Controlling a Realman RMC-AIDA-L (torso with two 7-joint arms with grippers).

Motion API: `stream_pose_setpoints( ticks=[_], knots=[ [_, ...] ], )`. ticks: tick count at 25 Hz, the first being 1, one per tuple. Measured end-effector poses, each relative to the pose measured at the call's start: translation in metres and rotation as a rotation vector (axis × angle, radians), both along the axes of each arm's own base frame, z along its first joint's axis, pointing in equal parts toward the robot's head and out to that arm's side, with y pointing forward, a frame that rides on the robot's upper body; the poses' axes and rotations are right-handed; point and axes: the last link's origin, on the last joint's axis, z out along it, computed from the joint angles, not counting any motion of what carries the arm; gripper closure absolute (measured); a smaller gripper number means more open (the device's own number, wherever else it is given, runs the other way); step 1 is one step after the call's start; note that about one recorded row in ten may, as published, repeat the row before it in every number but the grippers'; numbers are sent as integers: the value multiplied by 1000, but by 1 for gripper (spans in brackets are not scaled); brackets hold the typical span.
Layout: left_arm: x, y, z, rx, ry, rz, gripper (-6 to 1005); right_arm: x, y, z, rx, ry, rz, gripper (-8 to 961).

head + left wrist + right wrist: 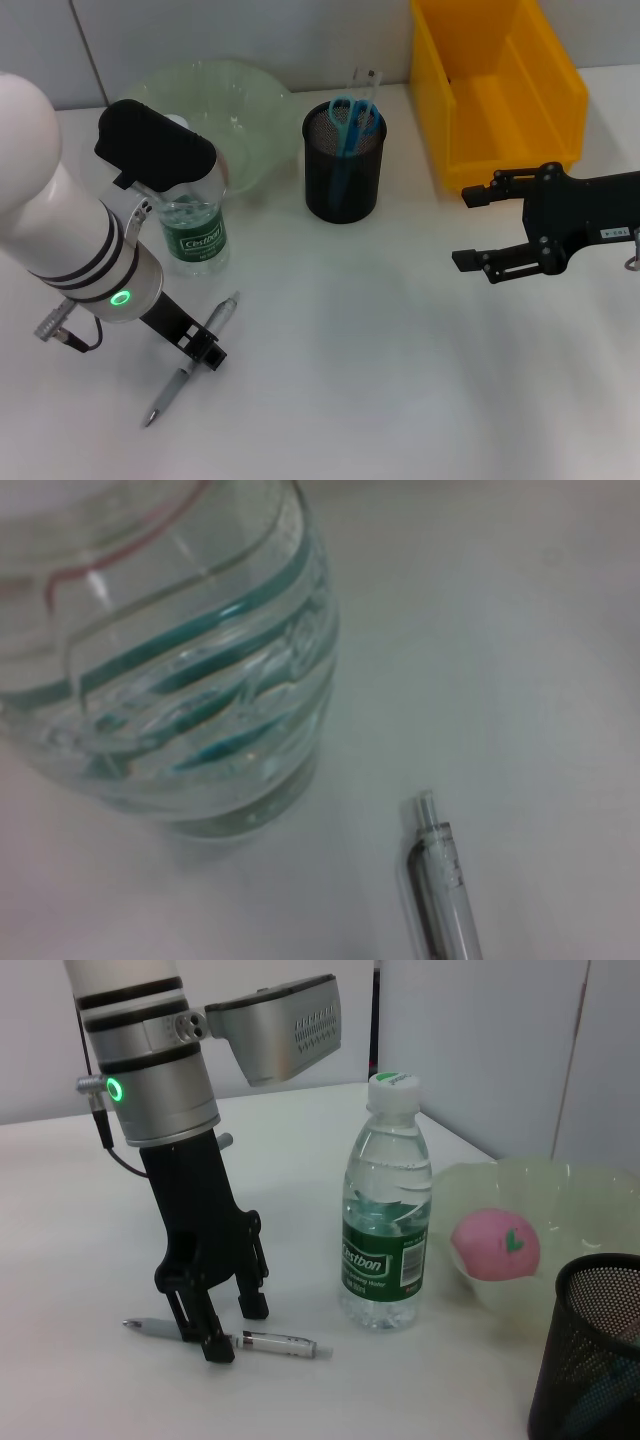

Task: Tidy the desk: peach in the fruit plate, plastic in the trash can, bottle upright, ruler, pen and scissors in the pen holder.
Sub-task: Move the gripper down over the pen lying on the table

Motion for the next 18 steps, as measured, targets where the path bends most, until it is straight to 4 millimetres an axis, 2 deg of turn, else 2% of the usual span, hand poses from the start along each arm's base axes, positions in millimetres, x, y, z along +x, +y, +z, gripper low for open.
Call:
stream_pose_setpoints(
  ticks=[13,18],
  knots=[
    [-1,0,-1,-3,5,1,478,0,0,0,-1,1,0,144],
    [-1,0,-1,-3,5,1,572,0,0,-1,-1,1,0,143]
  ],
)
